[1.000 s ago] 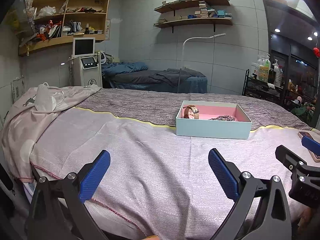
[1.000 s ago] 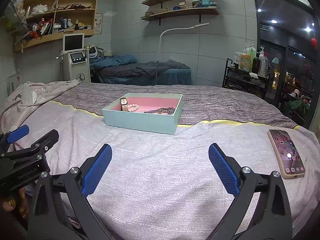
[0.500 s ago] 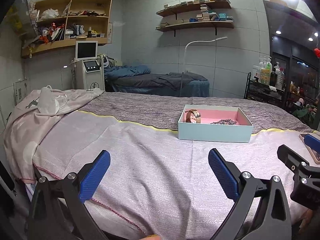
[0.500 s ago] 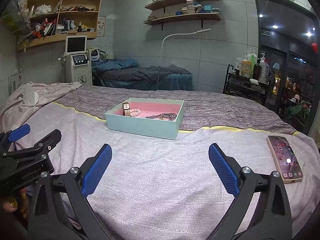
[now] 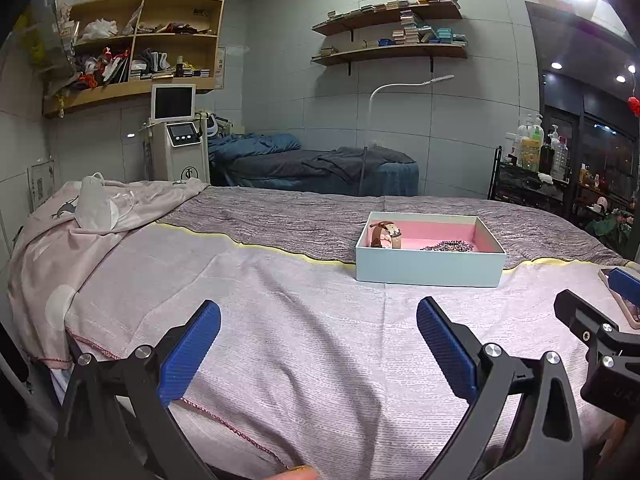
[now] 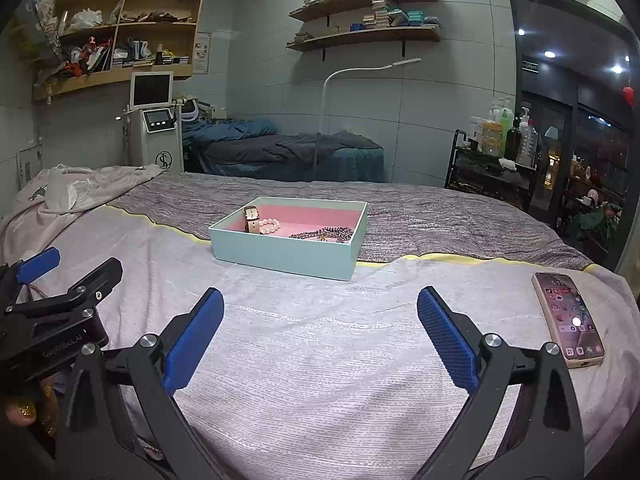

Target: Organize jewelry

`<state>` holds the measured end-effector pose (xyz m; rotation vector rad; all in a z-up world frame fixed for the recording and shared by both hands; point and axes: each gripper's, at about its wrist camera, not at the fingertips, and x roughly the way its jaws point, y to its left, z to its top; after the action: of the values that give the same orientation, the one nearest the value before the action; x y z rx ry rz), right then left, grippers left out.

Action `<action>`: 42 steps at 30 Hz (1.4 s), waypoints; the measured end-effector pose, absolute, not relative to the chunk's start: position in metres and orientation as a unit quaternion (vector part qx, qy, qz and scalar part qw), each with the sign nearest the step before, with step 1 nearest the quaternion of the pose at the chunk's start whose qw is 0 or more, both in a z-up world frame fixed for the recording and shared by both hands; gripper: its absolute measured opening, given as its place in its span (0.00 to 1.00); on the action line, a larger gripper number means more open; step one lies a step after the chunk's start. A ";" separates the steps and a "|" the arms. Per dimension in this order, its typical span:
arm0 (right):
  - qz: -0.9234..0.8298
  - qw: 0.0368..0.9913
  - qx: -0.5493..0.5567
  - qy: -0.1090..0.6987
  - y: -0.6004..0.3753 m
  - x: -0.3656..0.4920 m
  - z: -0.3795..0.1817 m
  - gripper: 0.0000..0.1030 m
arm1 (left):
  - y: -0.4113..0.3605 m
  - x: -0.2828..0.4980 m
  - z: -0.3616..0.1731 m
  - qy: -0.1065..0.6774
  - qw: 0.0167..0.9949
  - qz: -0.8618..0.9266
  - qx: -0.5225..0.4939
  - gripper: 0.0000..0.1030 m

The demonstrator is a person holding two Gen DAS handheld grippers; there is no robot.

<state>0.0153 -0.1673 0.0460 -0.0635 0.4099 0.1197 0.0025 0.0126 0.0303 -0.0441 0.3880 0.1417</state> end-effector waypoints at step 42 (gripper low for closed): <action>0.053 0.977 -0.033 0.206 -0.171 0.016 0.042 0.93 | 0.020 0.002 0.032 0.204 0.976 0.063 -0.048 0.94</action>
<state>0.0163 -0.1708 0.0418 -0.0670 0.4153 0.1065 0.0020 0.0204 0.0320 -0.0972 0.4106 0.1270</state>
